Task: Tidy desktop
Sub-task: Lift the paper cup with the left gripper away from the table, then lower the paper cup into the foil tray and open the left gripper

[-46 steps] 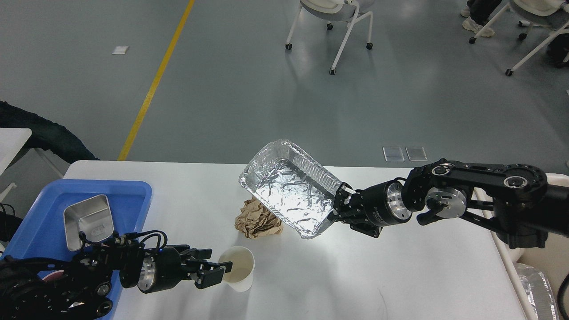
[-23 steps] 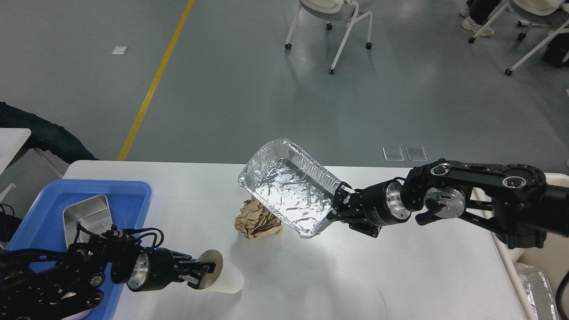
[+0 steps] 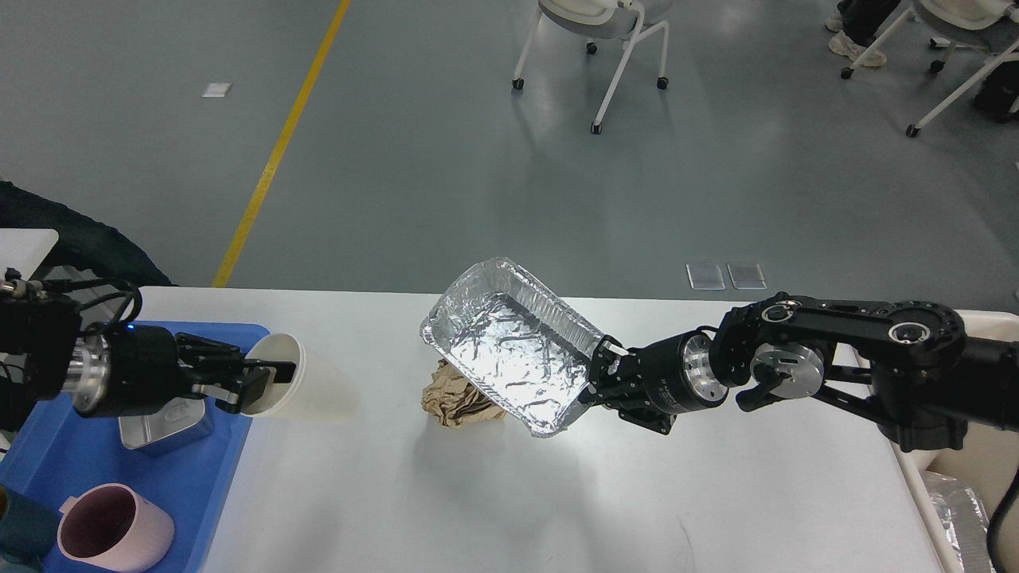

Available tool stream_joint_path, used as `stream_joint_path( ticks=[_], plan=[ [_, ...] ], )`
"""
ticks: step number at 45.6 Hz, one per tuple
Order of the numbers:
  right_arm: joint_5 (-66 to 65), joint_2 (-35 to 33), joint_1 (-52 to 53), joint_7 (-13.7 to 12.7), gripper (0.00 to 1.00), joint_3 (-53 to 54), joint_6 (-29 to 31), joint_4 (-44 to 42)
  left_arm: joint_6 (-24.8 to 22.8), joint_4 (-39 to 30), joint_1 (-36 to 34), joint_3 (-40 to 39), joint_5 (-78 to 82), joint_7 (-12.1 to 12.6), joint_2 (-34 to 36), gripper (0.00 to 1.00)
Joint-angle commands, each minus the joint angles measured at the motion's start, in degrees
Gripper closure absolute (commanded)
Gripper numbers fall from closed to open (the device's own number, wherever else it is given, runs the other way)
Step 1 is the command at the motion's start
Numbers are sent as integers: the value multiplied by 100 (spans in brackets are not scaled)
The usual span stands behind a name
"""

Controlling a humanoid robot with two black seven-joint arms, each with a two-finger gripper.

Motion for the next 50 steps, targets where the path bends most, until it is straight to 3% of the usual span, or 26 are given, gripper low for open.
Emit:
stream_joint_path(
  ticks=[1,7,12,22,34,50],
  plan=[
    [3,70,6,-8,100,6,-7,6,-355,-6,-2,-515,-50,-104,166,100],
    [-6,79,6,-8,100,-3,-16,15,-777,29,-37,-1060,-59,-78,25,100],
    [-6,79,-3,-8,100,-3,-16,24,-1014,196,-344,-1211,-59,-16,-492,100],
    [-6,193,41,-8,100,-3,-7,42,-1383,1101,-1293,-1114,38,353,-2153,100],
    [-6,264,94,-8,100,-3,-7,42,-1568,1884,-1619,-509,591,397,-3489,100],
    [-6,281,85,-8,100,-3,-16,33,-1568,1919,-1593,-209,1031,406,-3815,100]
  ],
)
